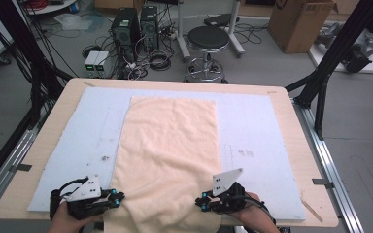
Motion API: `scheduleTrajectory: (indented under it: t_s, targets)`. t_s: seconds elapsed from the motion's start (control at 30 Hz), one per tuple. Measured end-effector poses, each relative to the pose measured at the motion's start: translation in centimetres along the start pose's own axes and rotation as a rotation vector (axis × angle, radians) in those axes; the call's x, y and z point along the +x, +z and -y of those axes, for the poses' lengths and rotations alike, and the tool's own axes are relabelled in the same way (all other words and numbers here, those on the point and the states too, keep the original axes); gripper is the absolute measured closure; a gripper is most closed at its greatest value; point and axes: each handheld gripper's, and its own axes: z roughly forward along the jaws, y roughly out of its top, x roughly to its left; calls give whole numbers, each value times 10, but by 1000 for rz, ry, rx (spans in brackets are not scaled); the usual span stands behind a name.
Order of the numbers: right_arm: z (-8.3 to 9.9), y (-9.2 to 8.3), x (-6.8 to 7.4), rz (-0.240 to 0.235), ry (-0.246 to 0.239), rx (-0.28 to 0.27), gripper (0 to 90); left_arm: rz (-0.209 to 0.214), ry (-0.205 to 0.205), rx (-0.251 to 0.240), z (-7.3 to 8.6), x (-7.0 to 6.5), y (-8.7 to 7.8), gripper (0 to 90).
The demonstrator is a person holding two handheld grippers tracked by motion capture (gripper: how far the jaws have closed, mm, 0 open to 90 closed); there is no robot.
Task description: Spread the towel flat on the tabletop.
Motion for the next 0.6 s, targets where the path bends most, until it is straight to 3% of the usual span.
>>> scheduleTrajectory:
  t_s: [0.13, 0.17, 0.23, 0.33, 0.4, 0.47, 0.6]
  targets:
    - [-2, 8, 7, -85, -12, 18, 716, 17, -20, -12, 5, -1, -12, 810]
    - [-4, 8, 8, -84, -11, 7, 690, 21, -30, -17, 5, 0, -13, 776]
    - [-6, 4, 6, -39, -10, -22, 657, -2, -44, -30, 3, 1, -14, 639]
    - [-9, -4, -6, 62, 27, -57, 640, -8, -61, -58, -1, 5, -10, 600]
    - [-9, -7, -15, 121, 62, -70, 641, -18, -67, -65, -5, 9, -4, 614]
    - [-7, -7, -22, 172, 71, -47, 652, -31, -75, -66, -8, 12, 2, 640]
    - [1, -5, -31, 199, 118, -18, 674, -64, -77, -47, -10, 16, 11, 672]
